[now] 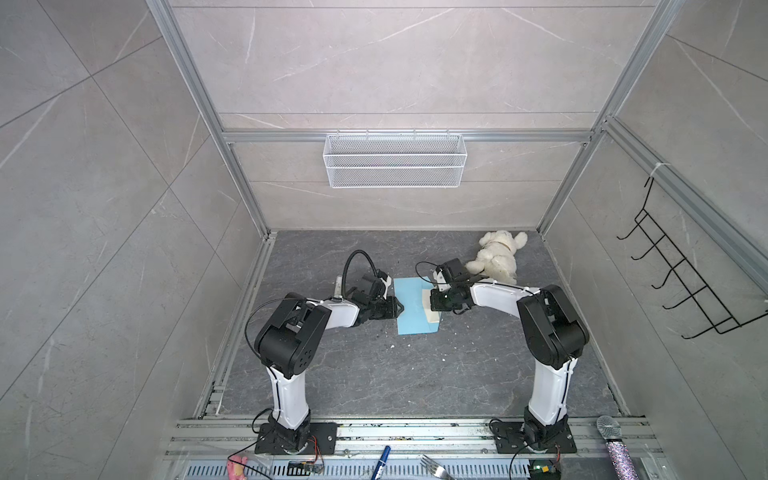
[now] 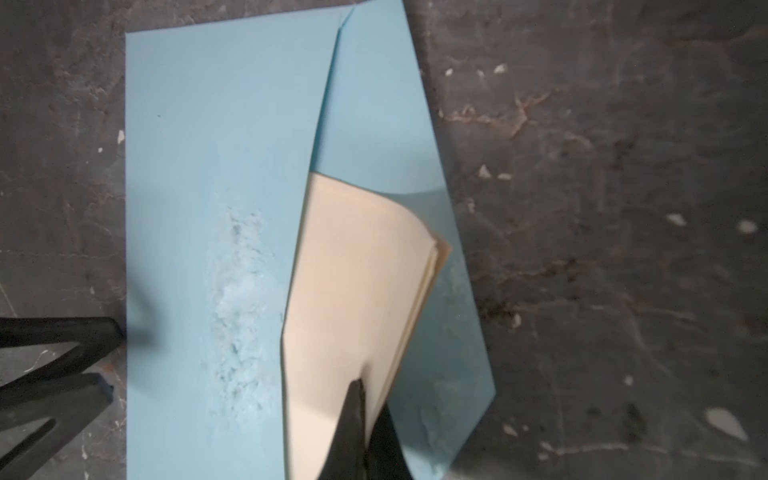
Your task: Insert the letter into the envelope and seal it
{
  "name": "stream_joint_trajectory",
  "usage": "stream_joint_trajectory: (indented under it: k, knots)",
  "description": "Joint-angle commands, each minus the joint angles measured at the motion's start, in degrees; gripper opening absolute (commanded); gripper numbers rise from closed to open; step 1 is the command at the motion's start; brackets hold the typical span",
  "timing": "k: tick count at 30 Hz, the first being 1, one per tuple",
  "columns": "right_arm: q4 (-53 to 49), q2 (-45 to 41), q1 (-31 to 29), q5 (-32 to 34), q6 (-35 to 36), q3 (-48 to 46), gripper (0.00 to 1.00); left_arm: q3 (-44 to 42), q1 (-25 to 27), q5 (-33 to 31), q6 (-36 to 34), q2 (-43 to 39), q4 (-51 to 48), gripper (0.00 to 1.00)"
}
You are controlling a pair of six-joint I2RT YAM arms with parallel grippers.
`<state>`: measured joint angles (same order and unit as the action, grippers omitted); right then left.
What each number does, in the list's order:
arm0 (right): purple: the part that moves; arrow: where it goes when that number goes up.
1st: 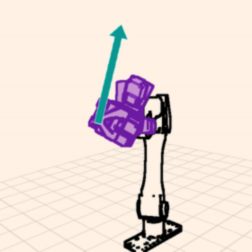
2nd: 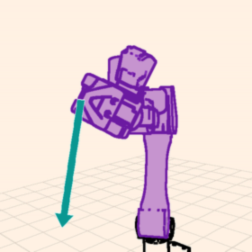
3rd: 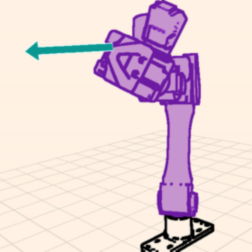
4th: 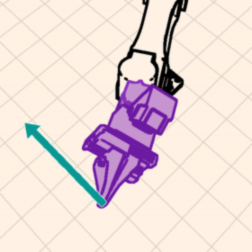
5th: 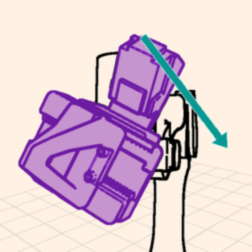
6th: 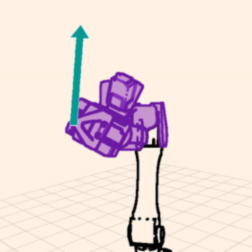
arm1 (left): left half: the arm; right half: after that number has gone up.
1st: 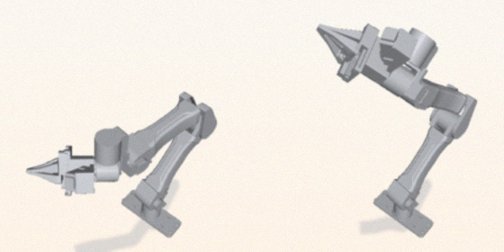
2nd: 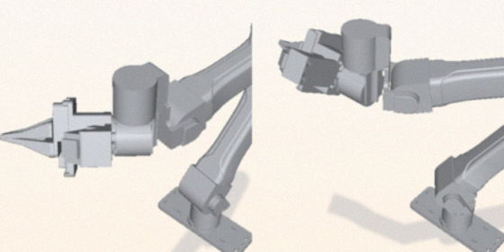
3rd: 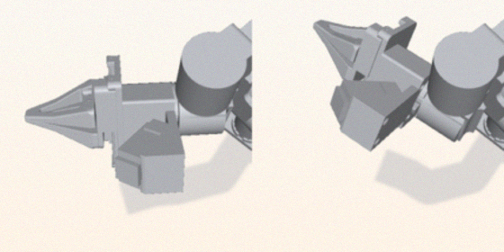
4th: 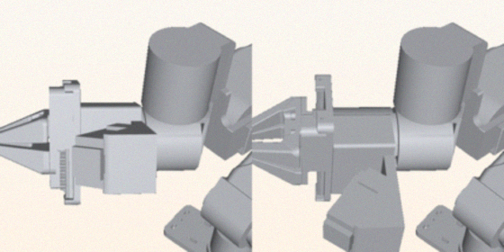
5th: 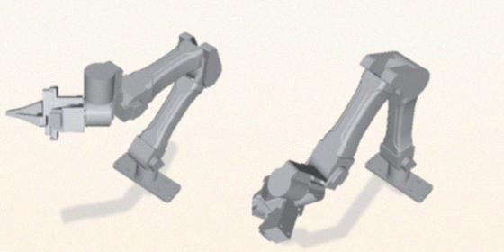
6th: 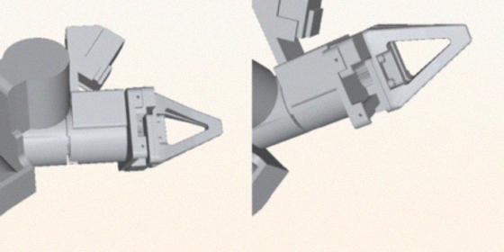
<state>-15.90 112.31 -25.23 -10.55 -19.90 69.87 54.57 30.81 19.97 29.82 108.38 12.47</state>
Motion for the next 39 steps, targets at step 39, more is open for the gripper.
stream_joint_trajectory:
  k: [39]
  knots:
    - [0.03,3.64,-0.83,-2.58,-2.60,5.44,0.09,2.13,-0.05,0.84,-0.16,2.69,-1.22,0.36]
